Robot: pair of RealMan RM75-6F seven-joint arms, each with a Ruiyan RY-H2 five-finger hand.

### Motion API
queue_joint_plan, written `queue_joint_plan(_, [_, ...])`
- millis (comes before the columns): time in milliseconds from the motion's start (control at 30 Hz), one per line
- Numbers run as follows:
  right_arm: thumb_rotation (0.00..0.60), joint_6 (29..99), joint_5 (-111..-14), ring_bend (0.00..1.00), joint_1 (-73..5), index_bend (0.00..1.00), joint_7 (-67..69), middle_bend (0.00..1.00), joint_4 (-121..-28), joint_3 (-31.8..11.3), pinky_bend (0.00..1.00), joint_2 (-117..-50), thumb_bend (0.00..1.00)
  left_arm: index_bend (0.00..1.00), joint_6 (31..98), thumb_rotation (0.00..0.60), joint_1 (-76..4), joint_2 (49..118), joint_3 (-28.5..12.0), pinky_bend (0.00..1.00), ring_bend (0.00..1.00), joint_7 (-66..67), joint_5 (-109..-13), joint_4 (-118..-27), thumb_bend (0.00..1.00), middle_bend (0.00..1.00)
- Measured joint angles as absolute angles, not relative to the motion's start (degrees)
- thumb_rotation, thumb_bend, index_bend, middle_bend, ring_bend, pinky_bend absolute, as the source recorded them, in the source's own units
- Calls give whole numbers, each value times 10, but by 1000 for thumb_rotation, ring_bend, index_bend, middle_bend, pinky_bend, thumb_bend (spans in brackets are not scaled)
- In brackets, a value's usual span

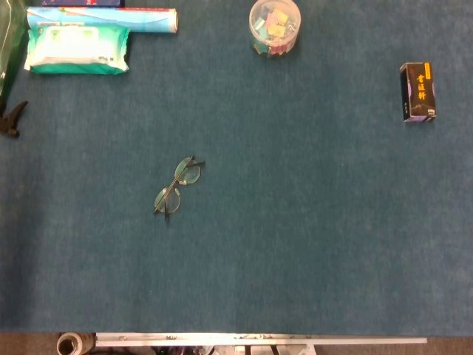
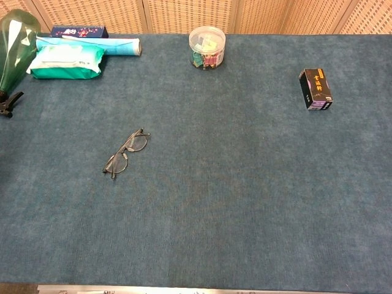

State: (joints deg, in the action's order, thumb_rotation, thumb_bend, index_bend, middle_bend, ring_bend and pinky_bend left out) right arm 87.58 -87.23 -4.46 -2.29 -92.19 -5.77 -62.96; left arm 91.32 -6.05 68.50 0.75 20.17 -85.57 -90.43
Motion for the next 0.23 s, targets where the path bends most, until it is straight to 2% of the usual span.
queue_joint_plan(233, [600, 869, -866, 356, -48, 507, -16, 470, -919, -59, 600, -628, 175, 109, 896, 600, -57, 688, 3, 136, 0, 179, -847, -885, 30, 0])
